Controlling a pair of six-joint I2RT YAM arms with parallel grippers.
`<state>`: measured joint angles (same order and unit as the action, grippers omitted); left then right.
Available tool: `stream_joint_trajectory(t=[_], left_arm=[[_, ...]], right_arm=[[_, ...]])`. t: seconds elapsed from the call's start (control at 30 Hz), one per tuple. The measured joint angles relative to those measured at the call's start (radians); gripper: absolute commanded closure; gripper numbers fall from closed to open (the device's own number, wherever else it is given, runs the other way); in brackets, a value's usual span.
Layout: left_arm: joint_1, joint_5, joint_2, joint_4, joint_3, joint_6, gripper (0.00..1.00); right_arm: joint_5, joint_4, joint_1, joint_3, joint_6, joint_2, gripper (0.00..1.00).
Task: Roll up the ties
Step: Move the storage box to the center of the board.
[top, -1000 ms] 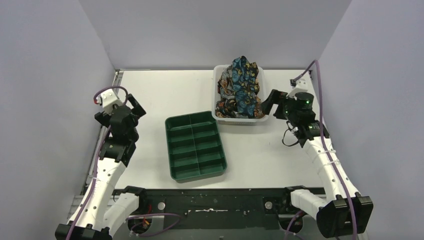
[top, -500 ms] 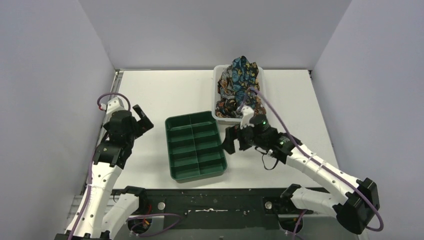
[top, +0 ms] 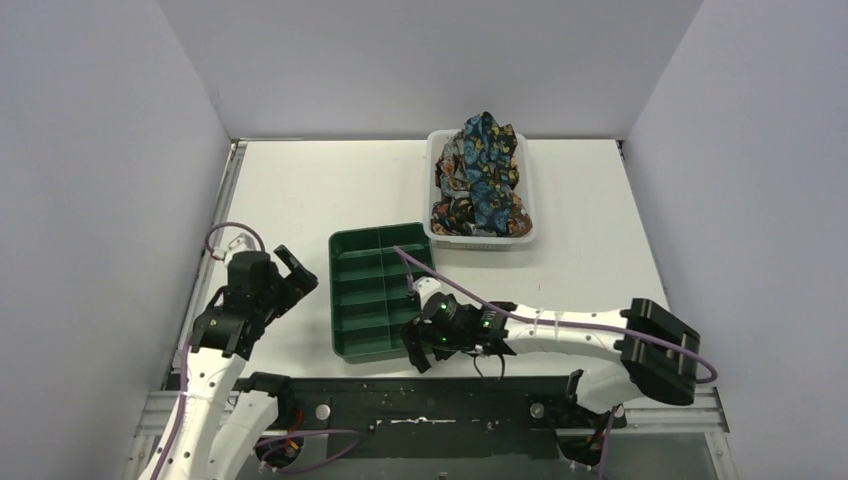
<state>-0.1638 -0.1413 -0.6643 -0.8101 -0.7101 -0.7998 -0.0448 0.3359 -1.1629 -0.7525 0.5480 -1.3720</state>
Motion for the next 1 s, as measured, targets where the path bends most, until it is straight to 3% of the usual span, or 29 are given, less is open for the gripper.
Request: stream_joint_trajectory(t=[0.2, 0.47, 0.77, 1.0], left_arm=[[0.000, -0.053, -0.008, -0.029, -0.046, -0.002, 0.03], [0.000, -0.140, 0.024, -0.038, -0.120, -0.006, 0.03], [0.000, -0.155, 0.040, -0.051, -0.068, -0.064, 0.04], [0.000, -0.083, 0.008, 0.007, 0.073, -0.127, 0.08]], right_arm=[[0.037, -0.136, 0.014, -0.149, 0.027, -0.207, 0.00], [-0.074, -0.288, 0.144, -0.406, 0.033, -0.461, 0.00], [-0.033, -0.222, 0.188, -0.455, -0.077, -0.328, 0.00], [-0.047, -0.154, 0.384, -0.581, -0.171, -0.343, 0.00]])
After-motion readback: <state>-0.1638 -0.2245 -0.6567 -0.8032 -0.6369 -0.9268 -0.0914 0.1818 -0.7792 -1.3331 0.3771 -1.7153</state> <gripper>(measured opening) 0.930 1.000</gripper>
